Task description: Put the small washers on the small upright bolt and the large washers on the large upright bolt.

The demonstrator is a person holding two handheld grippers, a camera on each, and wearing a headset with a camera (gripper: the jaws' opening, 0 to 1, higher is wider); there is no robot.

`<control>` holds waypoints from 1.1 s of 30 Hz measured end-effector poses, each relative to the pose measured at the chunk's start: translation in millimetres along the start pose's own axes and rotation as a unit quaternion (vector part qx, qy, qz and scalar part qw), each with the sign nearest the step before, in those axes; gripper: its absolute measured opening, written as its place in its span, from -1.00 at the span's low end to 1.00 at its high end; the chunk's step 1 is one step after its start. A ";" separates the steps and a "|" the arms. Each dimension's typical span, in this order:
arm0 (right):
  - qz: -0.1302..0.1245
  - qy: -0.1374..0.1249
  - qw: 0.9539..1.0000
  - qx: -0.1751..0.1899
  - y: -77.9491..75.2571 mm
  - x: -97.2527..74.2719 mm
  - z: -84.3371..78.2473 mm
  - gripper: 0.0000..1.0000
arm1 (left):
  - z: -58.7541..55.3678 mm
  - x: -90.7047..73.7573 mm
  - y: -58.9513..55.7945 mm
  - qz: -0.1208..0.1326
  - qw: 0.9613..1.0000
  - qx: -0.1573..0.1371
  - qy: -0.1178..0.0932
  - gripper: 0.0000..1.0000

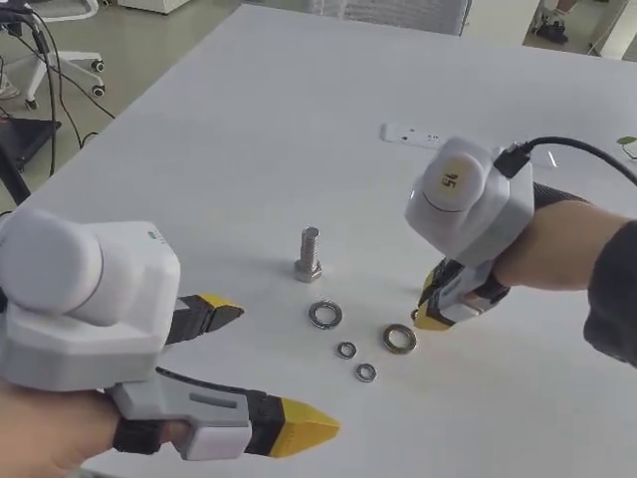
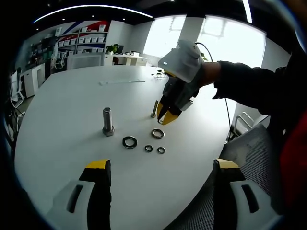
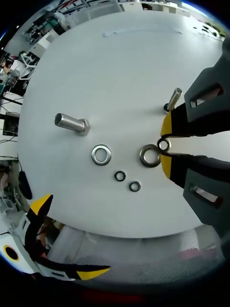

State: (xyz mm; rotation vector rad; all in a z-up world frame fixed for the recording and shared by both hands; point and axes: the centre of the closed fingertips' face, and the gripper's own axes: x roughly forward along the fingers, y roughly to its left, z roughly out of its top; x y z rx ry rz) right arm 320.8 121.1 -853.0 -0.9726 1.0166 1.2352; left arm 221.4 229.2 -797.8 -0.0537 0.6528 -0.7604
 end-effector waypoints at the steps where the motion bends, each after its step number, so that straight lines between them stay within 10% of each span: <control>1: 0.000 -0.001 1.000 0.004 0.4 -0.9 -2.3 -0.73 | 0.3 0.0 0.0 0.000 1.000 0.000 -0.001 0.76; 33: -0.053 -0.009 0.998 0.036 -23.0 -42.0 -21.6 -0.73 | -1.6 -0.6 -1.0 0.001 1.000 0.006 0.003 0.76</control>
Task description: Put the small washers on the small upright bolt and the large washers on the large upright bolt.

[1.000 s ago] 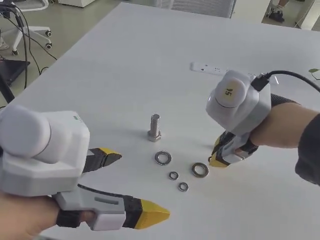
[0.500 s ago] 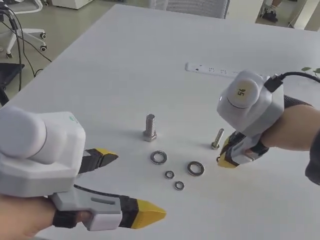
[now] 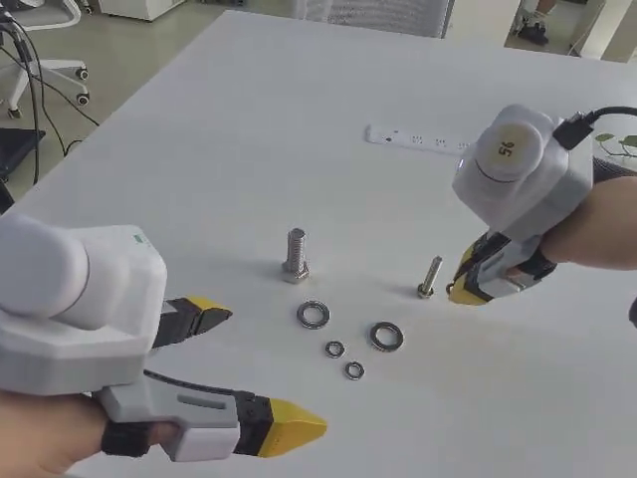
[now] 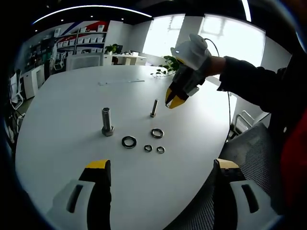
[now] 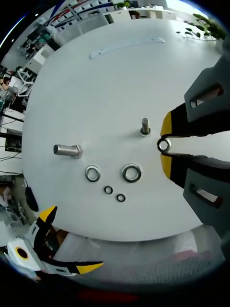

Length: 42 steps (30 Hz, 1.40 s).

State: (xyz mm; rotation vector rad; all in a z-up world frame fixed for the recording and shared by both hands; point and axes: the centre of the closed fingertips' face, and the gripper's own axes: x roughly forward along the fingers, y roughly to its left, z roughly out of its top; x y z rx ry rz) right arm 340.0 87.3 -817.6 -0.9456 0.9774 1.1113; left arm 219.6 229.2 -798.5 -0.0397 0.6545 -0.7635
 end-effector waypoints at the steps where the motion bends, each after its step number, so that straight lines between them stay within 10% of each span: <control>1: -0.003 -0.001 1.000 -0.003 -1.5 -1.1 1.3 -0.73 | -0.2 -0.1 -0.2 0.000 1.000 -0.001 0.000 0.76; 42: -0.019 -0.003 0.999 -0.033 -31.3 5.5 22.6 -0.73 | -5.9 0.0 3.4 0.003 1.000 -0.009 0.008 0.75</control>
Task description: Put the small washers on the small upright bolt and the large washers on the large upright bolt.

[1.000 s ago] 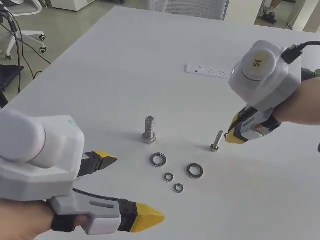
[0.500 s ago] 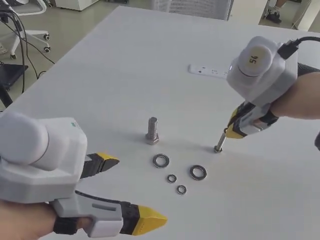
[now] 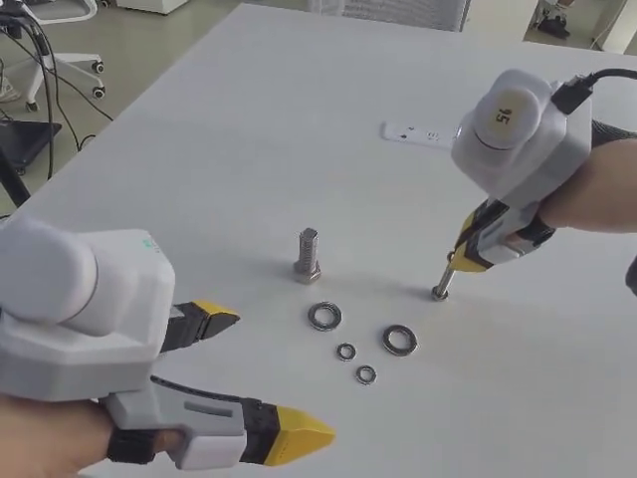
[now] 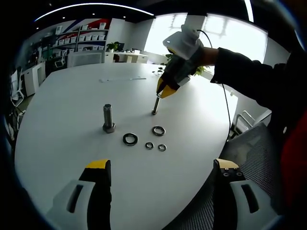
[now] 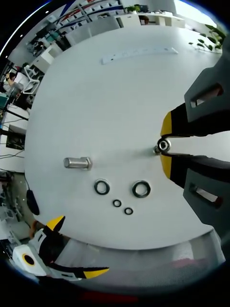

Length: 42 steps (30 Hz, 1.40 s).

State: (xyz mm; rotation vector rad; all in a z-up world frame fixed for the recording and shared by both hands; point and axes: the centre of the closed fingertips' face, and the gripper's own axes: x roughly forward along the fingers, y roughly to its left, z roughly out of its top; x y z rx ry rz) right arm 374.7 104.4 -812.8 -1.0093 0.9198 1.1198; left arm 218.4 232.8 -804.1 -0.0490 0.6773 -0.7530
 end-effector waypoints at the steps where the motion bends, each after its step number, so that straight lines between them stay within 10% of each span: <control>1: 0.003 0.001 1.000 0.001 0.6 0.5 -0.4 -0.73 | -0.2 -0.1 0.4 0.001 1.000 0.000 0.000 0.75; 42: 0.029 0.011 0.999 0.014 -0.1 32.2 -12.8 -0.73 | -3.0 0.1 1.2 0.005 1.000 -0.005 0.005 0.75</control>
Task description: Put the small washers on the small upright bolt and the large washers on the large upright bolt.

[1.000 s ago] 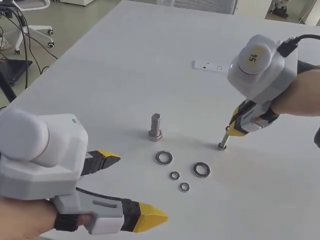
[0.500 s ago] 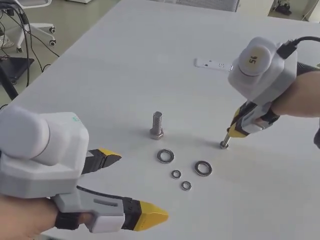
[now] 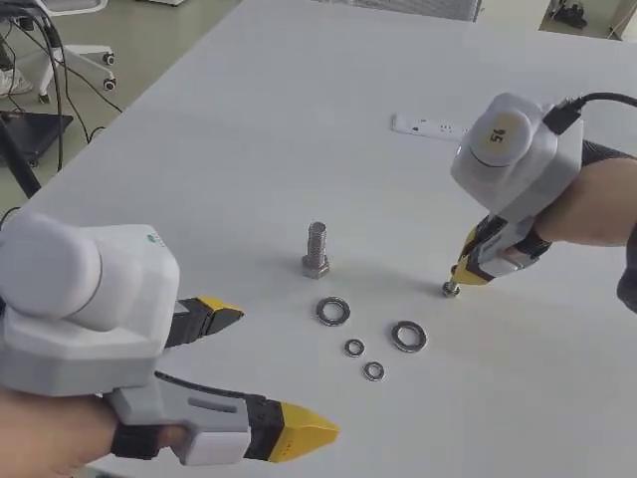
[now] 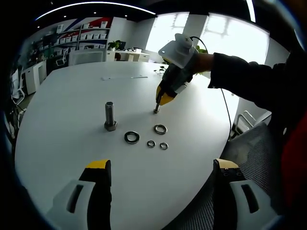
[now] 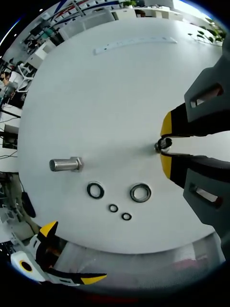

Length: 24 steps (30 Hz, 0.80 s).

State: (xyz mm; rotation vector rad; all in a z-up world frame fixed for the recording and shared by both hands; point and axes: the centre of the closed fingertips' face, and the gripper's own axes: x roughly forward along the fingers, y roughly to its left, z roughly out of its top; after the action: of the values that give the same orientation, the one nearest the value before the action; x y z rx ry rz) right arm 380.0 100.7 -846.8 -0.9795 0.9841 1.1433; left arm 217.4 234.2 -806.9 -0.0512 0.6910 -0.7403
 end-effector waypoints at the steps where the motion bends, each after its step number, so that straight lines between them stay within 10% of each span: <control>1: 0.000 0.001 1.000 0.002 0.3 1.1 -0.7 -0.73 | -0.2 0.1 -0.2 0.000 1.000 0.000 0.000 0.75; 24: 0.016 0.005 1.000 0.008 12.2 20.1 -6.4 -0.73 | -2.7 1.3 0.6 -0.001 1.000 -0.003 0.006 0.74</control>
State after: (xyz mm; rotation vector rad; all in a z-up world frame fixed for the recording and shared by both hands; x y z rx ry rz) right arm 370.1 101.4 -869.1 -0.9609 1.0176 1.1563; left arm 216.8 234.4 -809.9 -0.0533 0.7043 -0.7402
